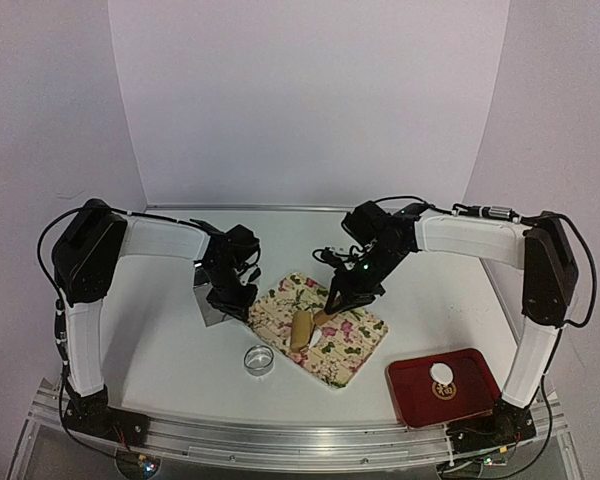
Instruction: Roll out the dumpling wrappers from the dough
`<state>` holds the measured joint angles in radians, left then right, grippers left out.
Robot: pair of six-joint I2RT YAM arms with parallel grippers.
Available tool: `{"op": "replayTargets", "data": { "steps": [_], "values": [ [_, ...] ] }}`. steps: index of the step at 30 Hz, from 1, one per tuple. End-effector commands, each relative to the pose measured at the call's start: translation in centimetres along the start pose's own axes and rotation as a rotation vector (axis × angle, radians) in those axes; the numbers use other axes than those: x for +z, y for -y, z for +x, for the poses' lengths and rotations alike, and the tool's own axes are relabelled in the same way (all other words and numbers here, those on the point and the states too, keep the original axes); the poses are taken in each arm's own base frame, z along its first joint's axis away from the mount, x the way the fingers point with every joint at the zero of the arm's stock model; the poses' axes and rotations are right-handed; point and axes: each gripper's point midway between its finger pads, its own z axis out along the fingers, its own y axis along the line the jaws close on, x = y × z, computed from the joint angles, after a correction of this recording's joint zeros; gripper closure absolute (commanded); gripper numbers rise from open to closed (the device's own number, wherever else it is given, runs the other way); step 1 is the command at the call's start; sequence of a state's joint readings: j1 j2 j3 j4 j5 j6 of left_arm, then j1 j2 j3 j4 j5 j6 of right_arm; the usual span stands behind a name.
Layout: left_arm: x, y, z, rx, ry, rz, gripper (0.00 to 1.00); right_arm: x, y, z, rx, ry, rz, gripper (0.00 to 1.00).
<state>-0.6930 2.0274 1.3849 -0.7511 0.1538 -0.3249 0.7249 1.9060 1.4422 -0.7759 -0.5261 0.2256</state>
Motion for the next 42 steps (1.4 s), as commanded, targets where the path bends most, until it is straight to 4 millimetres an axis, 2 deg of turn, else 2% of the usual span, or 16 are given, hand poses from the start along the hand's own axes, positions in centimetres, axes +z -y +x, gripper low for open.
{"op": "replayTargets", "data": {
  "steps": [1, 19, 30, 42],
  "values": [
    [0.2, -6.1, 0.3, 0.020, -0.004, -0.247, 1.00, 0.9, 15.0, 13.7, 0.102, -0.532, 0.687, 1.00],
    [-0.2, -10.9, 0.0, 0.003, -0.007, -0.324, 1.00, 0.2, 15.3, 13.2, 0.124, -0.524, 0.693, 1.00],
    [-0.3, -12.6, -0.5, 0.001, -0.002, -0.344, 1.00, -0.4, 15.7, 12.9, 0.157, -0.518, 0.684, 1.00],
    [-0.2, -13.6, -0.8, 0.001, -0.006, -0.358, 1.00, -0.6, 16.2, 12.8, 0.191, -0.514, 0.658, 1.00]
  ]
}}
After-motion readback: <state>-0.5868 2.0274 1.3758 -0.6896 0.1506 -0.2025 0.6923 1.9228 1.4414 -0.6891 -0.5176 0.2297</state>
